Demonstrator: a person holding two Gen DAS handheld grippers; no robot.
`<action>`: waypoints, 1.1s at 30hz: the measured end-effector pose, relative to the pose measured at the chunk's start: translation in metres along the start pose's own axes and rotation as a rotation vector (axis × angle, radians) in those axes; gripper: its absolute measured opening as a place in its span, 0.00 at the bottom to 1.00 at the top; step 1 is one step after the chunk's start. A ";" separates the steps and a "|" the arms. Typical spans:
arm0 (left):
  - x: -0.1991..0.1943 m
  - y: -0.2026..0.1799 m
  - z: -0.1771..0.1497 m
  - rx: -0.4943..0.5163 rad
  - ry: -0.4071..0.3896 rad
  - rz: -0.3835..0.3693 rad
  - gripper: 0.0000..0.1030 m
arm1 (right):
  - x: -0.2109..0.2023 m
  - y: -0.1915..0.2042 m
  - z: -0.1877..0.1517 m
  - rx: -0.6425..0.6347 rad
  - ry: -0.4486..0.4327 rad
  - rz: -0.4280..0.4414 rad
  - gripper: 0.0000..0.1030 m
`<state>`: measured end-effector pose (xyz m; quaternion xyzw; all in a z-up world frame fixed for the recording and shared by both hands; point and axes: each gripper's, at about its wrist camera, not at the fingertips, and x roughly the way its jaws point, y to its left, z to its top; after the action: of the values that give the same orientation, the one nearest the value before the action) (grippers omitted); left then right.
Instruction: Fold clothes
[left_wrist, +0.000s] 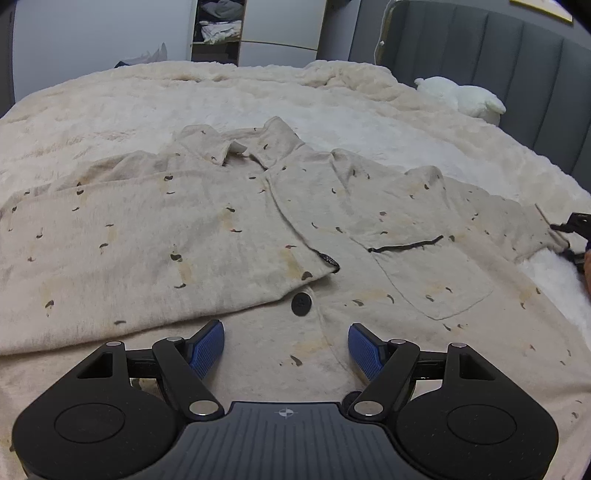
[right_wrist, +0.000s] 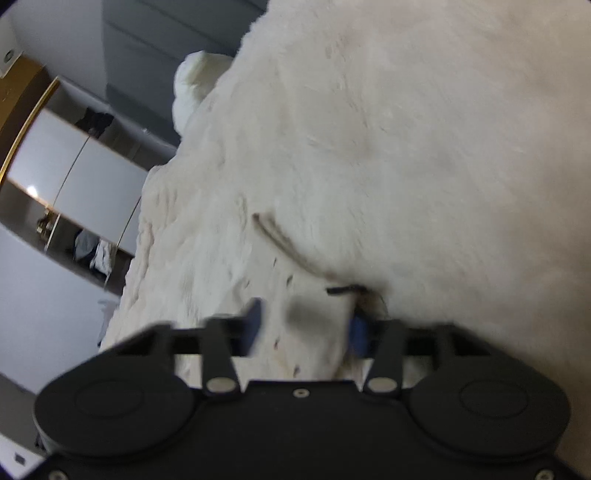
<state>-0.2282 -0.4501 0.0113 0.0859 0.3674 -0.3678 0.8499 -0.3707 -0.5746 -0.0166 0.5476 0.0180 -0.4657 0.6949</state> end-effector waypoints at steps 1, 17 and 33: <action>0.000 0.000 0.002 -0.005 -0.003 -0.006 0.67 | -0.006 0.004 0.004 -0.011 -0.040 -0.017 0.01; -0.003 0.001 0.009 -0.026 -0.017 -0.052 0.67 | -0.003 -0.023 0.011 0.066 -0.092 -0.013 0.31; -0.044 0.048 0.025 -0.147 -0.126 0.094 0.67 | -0.072 0.176 -0.057 -0.570 -0.251 0.128 0.03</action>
<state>-0.2014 -0.4016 0.0538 0.0174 0.3347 -0.3043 0.8917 -0.2661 -0.4912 0.1304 0.2692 0.0273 -0.4611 0.8451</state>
